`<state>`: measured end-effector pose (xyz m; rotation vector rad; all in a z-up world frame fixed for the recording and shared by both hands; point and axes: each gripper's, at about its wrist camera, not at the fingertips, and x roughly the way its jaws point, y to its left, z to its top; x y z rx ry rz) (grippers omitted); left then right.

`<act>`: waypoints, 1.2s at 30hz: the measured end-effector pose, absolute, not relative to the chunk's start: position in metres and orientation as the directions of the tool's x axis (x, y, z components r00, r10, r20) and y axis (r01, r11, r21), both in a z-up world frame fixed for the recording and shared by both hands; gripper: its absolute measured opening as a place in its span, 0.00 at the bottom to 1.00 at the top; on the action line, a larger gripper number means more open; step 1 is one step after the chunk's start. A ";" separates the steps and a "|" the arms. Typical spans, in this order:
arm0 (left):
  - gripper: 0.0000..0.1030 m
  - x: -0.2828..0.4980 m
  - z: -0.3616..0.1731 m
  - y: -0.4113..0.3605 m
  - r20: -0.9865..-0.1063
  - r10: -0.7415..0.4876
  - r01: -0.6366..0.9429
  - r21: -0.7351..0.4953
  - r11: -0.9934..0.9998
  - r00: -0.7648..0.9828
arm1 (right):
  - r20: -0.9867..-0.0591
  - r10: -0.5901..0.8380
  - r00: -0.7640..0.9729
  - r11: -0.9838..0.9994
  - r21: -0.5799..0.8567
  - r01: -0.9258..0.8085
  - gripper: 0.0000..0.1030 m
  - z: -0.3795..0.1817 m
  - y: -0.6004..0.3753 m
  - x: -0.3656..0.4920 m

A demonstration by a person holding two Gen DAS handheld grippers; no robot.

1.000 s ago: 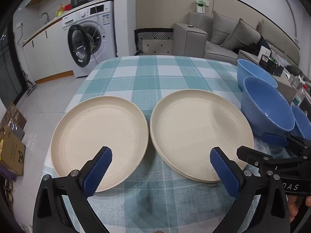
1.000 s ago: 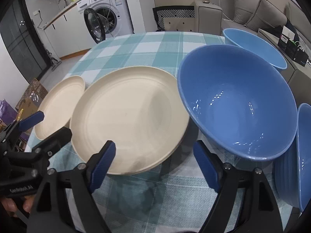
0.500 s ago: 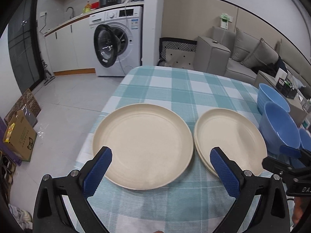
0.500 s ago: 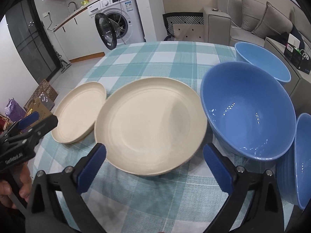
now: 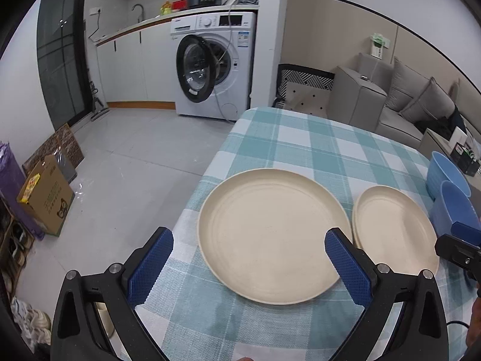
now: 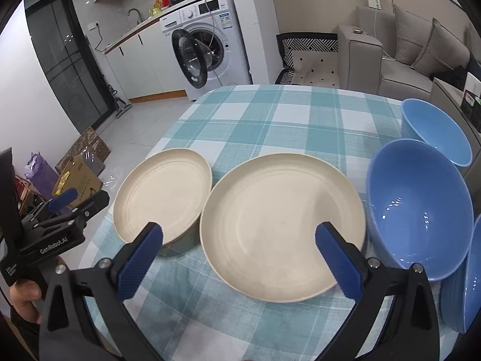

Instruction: Organize plates and bowls

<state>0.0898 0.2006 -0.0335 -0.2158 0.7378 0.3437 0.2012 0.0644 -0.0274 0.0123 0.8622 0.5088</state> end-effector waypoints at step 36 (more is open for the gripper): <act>1.00 0.110 -0.114 0.260 -0.801 0.171 -0.510 -0.186 0.840 0.574 | -0.797 0.452 0.401 0.824 0.200 -0.530 0.98 -0.073 0.173 0.290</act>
